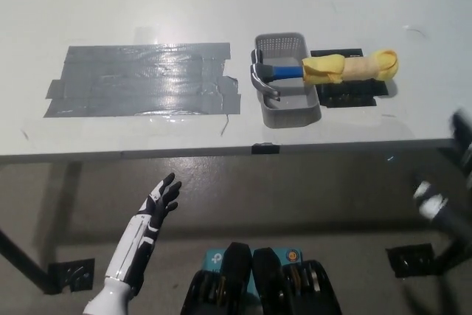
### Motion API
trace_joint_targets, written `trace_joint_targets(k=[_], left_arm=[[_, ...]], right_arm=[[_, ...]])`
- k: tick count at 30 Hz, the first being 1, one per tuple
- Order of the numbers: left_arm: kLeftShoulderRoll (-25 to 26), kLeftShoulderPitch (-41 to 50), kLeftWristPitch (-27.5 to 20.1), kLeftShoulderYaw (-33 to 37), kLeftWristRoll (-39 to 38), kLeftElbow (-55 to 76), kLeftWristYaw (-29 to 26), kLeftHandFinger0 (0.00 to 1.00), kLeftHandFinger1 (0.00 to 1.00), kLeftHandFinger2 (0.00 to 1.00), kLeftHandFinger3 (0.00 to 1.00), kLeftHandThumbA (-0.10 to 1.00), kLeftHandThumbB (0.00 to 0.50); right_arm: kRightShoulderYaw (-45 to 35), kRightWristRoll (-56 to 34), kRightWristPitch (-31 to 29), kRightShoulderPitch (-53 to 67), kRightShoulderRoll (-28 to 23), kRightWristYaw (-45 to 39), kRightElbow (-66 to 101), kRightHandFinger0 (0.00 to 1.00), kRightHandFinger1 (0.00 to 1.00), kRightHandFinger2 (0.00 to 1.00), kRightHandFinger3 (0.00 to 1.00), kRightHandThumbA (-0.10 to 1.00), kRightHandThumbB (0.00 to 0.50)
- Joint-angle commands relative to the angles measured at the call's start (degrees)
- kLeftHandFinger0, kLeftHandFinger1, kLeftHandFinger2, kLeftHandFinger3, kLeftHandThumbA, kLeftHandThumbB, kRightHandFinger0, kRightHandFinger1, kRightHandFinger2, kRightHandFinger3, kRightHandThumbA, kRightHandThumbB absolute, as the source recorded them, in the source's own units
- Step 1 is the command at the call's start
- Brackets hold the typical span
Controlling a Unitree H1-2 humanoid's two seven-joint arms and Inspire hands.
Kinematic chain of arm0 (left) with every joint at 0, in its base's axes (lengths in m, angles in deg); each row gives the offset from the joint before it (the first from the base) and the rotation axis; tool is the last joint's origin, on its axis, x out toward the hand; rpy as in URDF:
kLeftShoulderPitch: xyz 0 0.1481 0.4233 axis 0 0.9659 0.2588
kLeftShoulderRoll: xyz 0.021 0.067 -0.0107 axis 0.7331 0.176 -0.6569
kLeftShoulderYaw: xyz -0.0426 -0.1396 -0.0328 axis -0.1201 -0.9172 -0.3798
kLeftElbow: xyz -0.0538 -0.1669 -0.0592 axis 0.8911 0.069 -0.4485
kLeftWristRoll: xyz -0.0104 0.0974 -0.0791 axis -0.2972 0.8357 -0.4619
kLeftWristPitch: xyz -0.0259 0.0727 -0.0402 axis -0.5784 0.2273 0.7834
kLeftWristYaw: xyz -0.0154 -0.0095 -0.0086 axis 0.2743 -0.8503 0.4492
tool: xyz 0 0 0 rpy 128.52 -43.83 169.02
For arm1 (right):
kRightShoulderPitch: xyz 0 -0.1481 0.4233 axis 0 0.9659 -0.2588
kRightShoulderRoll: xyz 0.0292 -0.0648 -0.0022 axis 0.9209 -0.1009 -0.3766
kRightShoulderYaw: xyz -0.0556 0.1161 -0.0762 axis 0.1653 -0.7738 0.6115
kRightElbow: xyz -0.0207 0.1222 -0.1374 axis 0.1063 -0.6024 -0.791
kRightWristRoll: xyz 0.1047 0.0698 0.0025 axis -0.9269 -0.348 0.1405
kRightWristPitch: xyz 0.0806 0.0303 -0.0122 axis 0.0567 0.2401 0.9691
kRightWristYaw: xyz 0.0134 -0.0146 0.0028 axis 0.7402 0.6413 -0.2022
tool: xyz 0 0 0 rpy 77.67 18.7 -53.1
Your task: The robot picks the hammer placed on top of the gray container with right hand and places it on the grey area of the desk
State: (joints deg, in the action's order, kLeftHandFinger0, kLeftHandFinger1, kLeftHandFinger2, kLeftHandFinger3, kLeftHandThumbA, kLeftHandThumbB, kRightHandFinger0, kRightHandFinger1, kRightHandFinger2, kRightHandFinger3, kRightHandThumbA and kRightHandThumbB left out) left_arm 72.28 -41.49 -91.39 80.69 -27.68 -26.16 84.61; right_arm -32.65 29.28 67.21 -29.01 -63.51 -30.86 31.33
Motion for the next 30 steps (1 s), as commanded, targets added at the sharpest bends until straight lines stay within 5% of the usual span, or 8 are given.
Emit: trace_joint_targets(k=[1,6,10,14,20,23,30], left_arm=[[0.23,-0.38,-1.34,0.03,0.47,0.6,0.56,1.0,1.0,1.0,1.0,1.0,0.201],[0.3,-0.86,-1.02,-0.19,0.26,0.54,0.64,1.0,1.0,1.0,1.0,1.0,0.203],[0.22,-0.3,-1.19,-0.39,0.14,0.35,0.44,1.0,1.0,1.0,1.0,1.0,0.202],[0.64,-0.16,-1.11,-0.51,0.56,0.7,0.43,1.0,1.0,1.0,1.0,1.0,0.204],[0.95,-0.19,-1.37,-0.39,0.5,0.7,0.81,1.0,1.0,1.0,1.0,1.0,0.197],[0.88,-0.1,-1.3,-0.41,0.33,0.65,0.84,1.0,1.0,1.0,1.0,1.0,0.192],[0.83,0.1,-1.45,-0.83,-0.04,0.88,0.63,1.0,1.0,1.0,1.0,1.0,0.203]], right_arm=[[-0.73,-2.42,14.79,-12.16,-12.21,-8.36,2.3,1.0,1.0,1.0,1.0,0.83,0.244],[5.52,-2.03,29.12,-29.77,-25.43,-19.27,-4.32,1.0,1.0,1.0,1.0,0.84,0.247],[12.87,1.06,29.38,-43.61,-27.93,-26.83,-16.83,1.0,1.0,1.0,1.0,0.82,0.289],[19.0,4.01,29.38,-53.72,-26.75,-31.25,-28.0,1.0,1.0,1.0,1.0,0.87,0.25],[27.37,8.29,29.38,-64.52,-23.14,-34.41,-41.19,1.0,1.0,1.0,1.0,0.95,0.333],[30.61,6.67,26.29,-70.09,-19.56,-38.67,-51.57,1.0,1.0,1.0,1.0,0.92,0.28],[36.82,7.11,23.46,-77.07,-13.19,-44.01,-66.05,1.0,1.0,1.0,1.0,1.0,0.362]])
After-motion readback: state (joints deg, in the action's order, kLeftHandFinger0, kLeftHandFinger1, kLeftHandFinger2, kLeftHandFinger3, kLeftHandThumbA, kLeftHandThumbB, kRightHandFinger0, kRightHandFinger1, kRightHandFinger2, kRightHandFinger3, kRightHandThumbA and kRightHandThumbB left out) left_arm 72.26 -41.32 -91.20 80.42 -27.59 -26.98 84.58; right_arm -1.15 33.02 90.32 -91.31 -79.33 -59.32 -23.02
